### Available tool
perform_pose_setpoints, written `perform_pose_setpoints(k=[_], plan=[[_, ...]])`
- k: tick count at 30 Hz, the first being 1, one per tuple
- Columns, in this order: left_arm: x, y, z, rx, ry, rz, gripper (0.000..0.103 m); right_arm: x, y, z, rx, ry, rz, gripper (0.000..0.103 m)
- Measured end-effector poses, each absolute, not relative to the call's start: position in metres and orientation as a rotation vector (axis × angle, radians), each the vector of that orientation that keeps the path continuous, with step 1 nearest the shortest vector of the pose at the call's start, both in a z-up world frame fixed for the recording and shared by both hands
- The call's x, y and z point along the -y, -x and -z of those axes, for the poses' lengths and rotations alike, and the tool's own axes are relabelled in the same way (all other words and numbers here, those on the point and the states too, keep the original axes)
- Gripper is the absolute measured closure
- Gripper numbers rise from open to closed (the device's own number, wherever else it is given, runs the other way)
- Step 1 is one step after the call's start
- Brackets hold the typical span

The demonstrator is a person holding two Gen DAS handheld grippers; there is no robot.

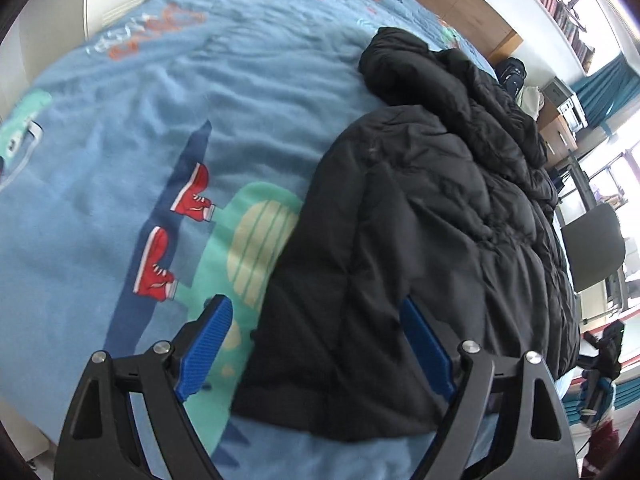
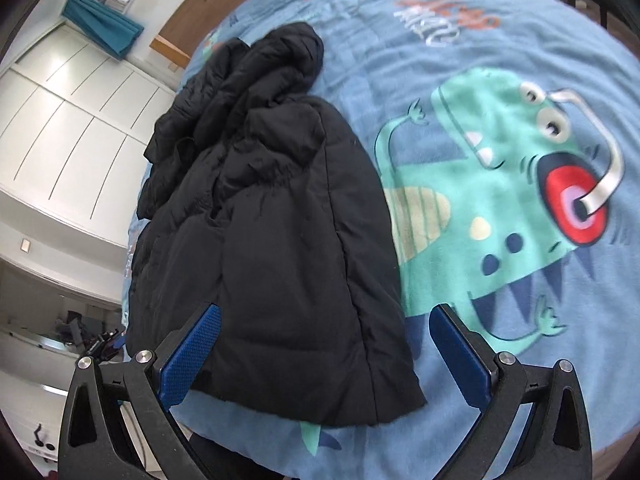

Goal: Fold large clothes
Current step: 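Move both open grippers to the folded jacket's bottom edge, then close both grippers on the jacket's bottom edge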

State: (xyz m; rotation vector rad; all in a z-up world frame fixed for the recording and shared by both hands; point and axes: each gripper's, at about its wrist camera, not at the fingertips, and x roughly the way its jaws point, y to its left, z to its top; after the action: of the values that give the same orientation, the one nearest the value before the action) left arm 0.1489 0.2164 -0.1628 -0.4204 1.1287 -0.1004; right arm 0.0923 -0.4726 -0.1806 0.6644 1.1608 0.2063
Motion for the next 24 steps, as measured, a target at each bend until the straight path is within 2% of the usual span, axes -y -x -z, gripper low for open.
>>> perform_pose_setpoints(k=[15,19,24], plan=[[-0.224,-0.159,0.21,-1.157,0.63,0.266,0.015,0.446,-0.111,0.223,-1.249,-0.683,-0.311,0.001],[-0.213,-0.155,0.206,-1.157,0.586,0.26,0.015,0.446,-0.111,0.223,-1.248,-0.691,-0.305,0.001],[-0.18,-0.15,0.2,-1.145,0.4,0.196,0.015,0.443,-0.114,0.223,-1.253,-0.679,-0.29,0.001]])
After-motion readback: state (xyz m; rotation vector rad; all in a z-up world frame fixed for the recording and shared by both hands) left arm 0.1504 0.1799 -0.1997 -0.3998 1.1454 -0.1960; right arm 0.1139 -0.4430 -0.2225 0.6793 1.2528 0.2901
